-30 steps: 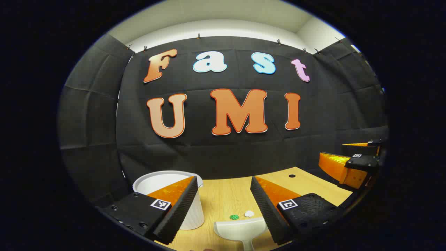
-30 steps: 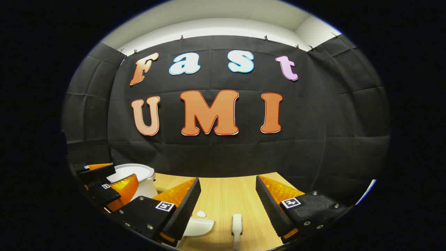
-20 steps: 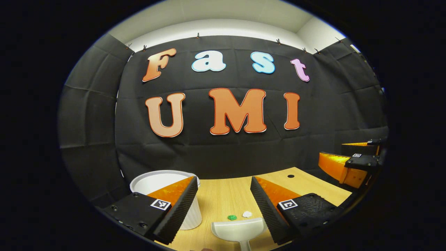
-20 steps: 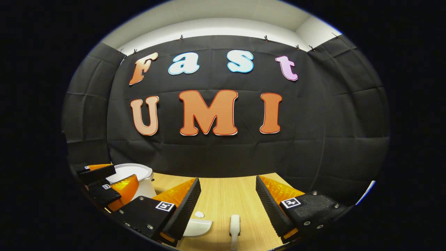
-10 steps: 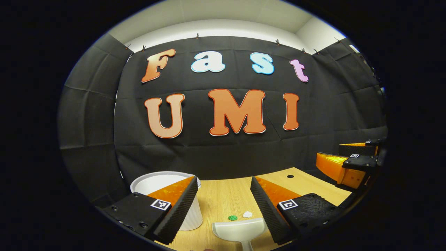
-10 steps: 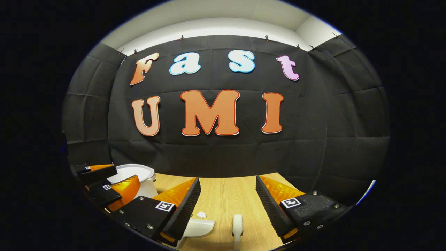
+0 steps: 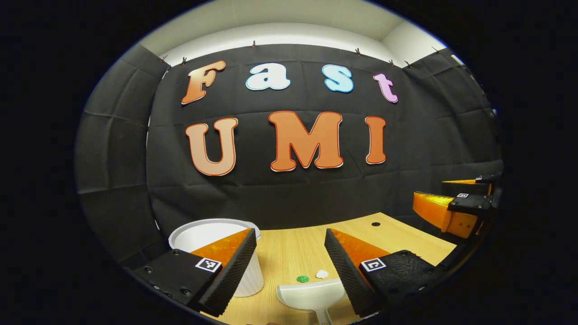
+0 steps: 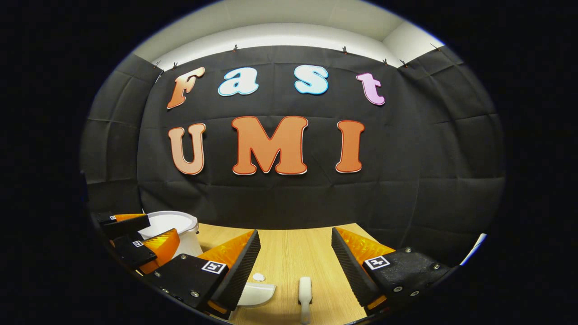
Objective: Pick up the small broom and dustpan from the desktop, sweep the trash into the dustpan with the broom, and then empty the trash into the garbage bin.
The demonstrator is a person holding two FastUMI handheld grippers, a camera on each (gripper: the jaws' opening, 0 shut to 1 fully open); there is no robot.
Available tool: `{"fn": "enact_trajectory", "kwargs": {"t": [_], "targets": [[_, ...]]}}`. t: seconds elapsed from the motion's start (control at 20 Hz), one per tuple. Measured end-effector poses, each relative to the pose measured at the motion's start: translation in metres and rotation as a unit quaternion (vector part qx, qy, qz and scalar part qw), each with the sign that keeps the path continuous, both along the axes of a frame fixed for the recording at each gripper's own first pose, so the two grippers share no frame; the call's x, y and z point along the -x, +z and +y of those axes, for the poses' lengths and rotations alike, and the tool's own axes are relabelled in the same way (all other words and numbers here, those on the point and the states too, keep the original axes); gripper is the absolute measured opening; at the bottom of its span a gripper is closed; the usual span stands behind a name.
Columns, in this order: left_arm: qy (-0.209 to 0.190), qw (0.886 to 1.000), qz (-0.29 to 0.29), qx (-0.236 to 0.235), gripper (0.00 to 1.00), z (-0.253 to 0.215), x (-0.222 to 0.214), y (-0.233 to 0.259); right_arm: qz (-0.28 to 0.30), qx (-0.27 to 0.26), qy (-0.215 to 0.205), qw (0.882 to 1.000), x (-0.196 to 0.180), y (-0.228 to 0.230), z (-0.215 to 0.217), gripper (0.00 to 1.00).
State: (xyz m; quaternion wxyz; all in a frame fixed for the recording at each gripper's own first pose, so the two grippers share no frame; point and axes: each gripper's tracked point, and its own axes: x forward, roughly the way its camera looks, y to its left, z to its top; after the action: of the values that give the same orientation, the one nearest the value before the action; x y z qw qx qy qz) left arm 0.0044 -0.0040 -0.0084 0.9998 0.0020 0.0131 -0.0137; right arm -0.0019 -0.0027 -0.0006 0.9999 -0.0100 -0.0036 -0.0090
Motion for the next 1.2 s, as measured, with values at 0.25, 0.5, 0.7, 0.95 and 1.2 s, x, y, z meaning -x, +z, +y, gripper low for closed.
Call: {"fn": "enact_trajectory", "kwargs": {"t": [0.25, 0.5, 0.7, 0.95, 1.2], "targets": [[-0.01, 1.0, -0.007, 0.01, 0.96, -0.002, 0.003, 0.004, 0.006, 0.003, -0.003, 1.0, 0.001, -0.004, 0.0, 0.95], [-0.027, 0.999, 0.031, 0.008, 0.96, -0.011, 0.005, -0.019, -0.005, 0.006, 0.0, 1.0, 0.002, 0.002, 0.002, 0.95], [-0.099, 0.977, 0.185, 0.035, 0.96, -0.055, 0.019, -0.101, -0.006, 0.012, 0.005, 1.0, -0.002, -0.003, -0.011, 0.95], [-0.097, 0.91, 0.402, 0.032, 0.98, -0.068, 0.044, -0.226, 0.016, 0.014, 0.004, 1.0, -0.012, -0.022, -0.053, 0.95], [-0.062, 0.841, 0.533, 0.064, 0.99, -0.066, 0.045, -0.276, 0.007, 0.062, -0.016, 0.998, -0.014, -0.032, -0.102, 0.95]]}}
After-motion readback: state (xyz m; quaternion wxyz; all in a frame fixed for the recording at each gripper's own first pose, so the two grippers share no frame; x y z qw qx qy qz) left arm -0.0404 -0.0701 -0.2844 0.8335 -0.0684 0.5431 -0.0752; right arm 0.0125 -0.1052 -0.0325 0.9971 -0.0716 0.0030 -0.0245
